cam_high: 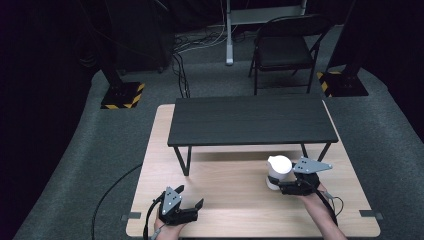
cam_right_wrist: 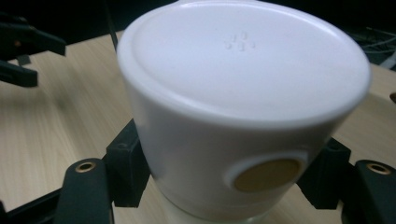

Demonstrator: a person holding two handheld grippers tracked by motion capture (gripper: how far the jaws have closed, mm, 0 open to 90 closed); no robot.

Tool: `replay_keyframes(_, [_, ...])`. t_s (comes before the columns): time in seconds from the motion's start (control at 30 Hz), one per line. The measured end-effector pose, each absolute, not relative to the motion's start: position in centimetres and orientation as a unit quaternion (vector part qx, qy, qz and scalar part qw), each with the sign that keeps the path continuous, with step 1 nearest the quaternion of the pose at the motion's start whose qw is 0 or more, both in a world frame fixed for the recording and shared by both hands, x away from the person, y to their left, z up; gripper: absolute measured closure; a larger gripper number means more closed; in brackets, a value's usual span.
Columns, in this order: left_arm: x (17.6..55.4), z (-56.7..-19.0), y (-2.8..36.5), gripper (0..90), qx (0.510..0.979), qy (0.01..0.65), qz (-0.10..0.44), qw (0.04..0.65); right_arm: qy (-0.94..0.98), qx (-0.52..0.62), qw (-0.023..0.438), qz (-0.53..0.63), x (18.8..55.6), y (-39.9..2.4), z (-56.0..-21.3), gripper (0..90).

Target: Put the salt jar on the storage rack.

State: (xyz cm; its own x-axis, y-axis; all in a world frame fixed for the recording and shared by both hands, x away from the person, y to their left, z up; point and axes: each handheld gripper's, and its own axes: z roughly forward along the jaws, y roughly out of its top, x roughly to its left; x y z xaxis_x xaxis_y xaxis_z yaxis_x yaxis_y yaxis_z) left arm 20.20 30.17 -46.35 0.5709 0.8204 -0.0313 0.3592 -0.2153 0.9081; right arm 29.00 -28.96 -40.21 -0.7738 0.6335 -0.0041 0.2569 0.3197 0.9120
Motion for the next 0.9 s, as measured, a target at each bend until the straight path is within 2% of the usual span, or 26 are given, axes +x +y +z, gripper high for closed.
replay_keyframes(0.2, [20.1,-46.4,30.2,12.7,0.740,0.399,0.241,0.485,0.783,0.257,0.186,0.535,28.9,-28.6,-37.4,29.9])
replay_keyframes(0.37, [20.1,-46.4,30.2,12.6,0.740,0.400,0.241,0.484,0.773,0.233,0.207,0.553,28.4,-27.3,-34.5,29.9])
replay_keyframes(0.9, [20.2,-46.4,30.2,12.6,0.741,0.398,0.239,0.485,0.762,0.197,0.227,0.574,29.1,-25.6,-28.8,29.9])
